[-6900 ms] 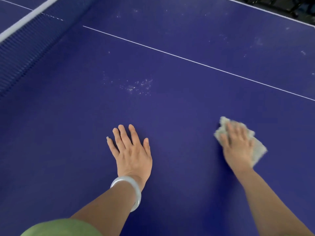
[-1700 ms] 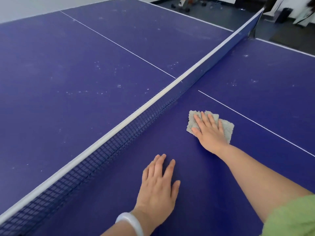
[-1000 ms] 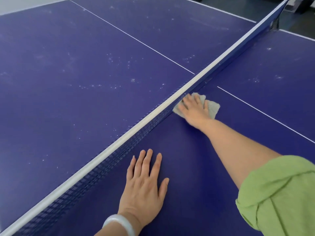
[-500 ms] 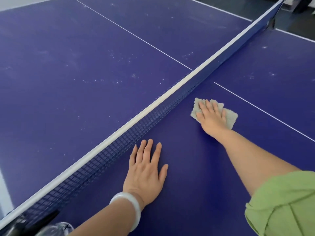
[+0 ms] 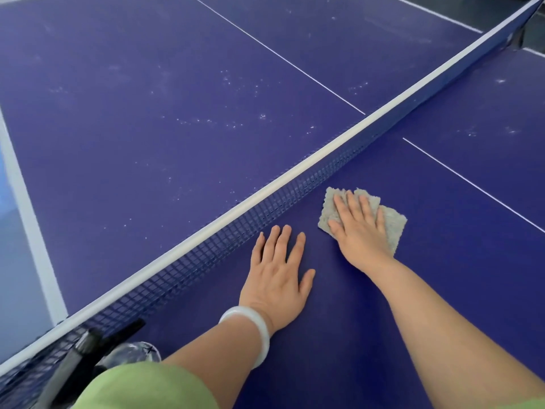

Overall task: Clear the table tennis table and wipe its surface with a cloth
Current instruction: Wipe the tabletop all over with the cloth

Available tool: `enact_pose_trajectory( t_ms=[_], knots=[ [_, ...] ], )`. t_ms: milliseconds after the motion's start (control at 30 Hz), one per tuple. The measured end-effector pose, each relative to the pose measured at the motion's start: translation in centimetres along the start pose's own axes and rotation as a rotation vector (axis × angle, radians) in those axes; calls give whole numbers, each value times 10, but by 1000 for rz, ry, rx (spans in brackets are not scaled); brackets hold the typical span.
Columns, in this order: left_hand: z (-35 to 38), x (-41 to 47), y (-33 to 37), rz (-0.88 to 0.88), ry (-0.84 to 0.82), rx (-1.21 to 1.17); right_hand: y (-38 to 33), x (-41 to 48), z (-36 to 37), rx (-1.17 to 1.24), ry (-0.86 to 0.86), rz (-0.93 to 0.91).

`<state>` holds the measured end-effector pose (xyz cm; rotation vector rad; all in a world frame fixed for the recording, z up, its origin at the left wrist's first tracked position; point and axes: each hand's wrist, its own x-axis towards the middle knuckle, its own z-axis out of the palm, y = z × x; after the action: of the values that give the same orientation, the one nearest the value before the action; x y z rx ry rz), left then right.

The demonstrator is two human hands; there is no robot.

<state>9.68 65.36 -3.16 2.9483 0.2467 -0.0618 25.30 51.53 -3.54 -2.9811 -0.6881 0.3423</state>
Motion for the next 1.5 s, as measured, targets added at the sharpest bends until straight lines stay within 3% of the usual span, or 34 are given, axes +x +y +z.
enact_pose_trajectory(
  t_ms=[233,467,633,767,833,967,1033,1133,1200,1267,1500],
  knots=[
    [-10,-11,1,22,14,-82,-9,-4,-5,29,-49,18],
    [-11,-122,-5,-177,18,-60,-35,-10,-9,91,-116,68],
    [-7,-144,-15,-233,-14,21,-104,-55,11,12,-66,-218],
    [-10,-143,-13,-217,-24,12,-94,-102,23,-14,-94,-480],
    [-11,-142,-13,-227,-27,6,-64,-100,20,-46,-57,-361],
    [-12,-142,-12,-240,-43,-1,-43,-76,6,61,-16,218],
    [-11,-143,-13,-240,-49,9,-76,-73,8,75,-17,203],
    [-8,-144,-17,-229,-34,29,-125,-92,25,11,7,-148],
    [-6,-144,-18,-222,-18,27,-119,-99,26,-24,-23,-256],
    [-4,-145,-18,-214,-1,26,-85,-90,18,-21,-21,-160],
    [-2,-144,-15,-220,-12,49,65,-84,-10,47,-75,508]
  ],
)
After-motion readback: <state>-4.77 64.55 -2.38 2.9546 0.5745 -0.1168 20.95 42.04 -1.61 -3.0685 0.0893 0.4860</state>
